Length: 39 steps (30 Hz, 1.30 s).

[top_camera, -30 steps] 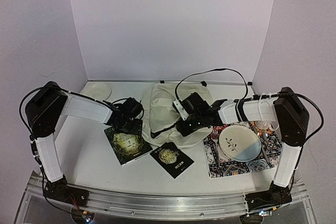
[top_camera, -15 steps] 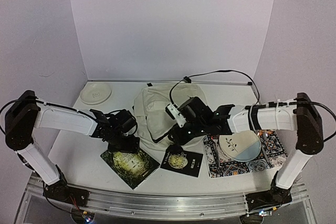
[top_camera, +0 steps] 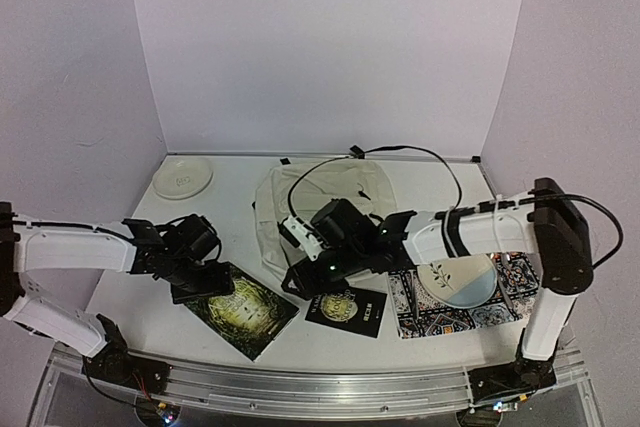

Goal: Pack the student bag
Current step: Grab the book from the center of the board.

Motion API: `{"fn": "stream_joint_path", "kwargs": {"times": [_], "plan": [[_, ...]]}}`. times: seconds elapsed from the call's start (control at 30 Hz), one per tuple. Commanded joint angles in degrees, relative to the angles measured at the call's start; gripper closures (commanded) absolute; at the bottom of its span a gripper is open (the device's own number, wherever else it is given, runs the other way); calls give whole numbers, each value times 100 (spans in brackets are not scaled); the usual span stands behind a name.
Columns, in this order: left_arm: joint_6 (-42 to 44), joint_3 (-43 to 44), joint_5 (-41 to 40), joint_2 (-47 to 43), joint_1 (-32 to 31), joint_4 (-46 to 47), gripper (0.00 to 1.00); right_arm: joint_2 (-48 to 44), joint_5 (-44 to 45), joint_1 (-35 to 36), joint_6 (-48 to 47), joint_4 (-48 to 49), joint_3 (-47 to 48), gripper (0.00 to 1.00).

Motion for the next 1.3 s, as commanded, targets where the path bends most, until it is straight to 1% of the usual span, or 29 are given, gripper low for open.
{"fn": "stream_joint_path", "kwargs": {"times": [0.0, 0.1, 0.33, 0.4, 0.57, 0.73, 0.93, 1.07, 1.27], "plan": [[-602, -288, -152, -570, 27, -213, 8, 662, -518, 60, -9, 33, 571, 37], [-710, -497, -60, -597, 27, -223, 8, 1012, -545, 64, 5, 23, 814, 37], [-699, -647, 48, -168, 16, -118, 8, 1602, -664, 68, 87, -20, 1139, 36], [-615, -633, 184, -16, 7, 49, 8, 1749, -736, 78, 130, -39, 1194, 36], [-490, -677, 788, 304, -51, 939, 9, 1880, -915, 110, 185, -58, 1196, 36], [-505, -572, 803, 345, -79, 1290, 10, 1771, -1458, 119, 235, -43, 1093, 37], [-814, -640, 660, -150, -79, 1726, 13, 1280, -2031, 119, 607, 502, 829, 38], [-955, -764, 701, -214, -78, 1972, 14, 1076, -2215, 122, 805, 729, 896, 40], [-1070, -877, 828, -157, -111, 2307, 16, 1068, -2365, 121, 1043, 923, 953, 45]]}}
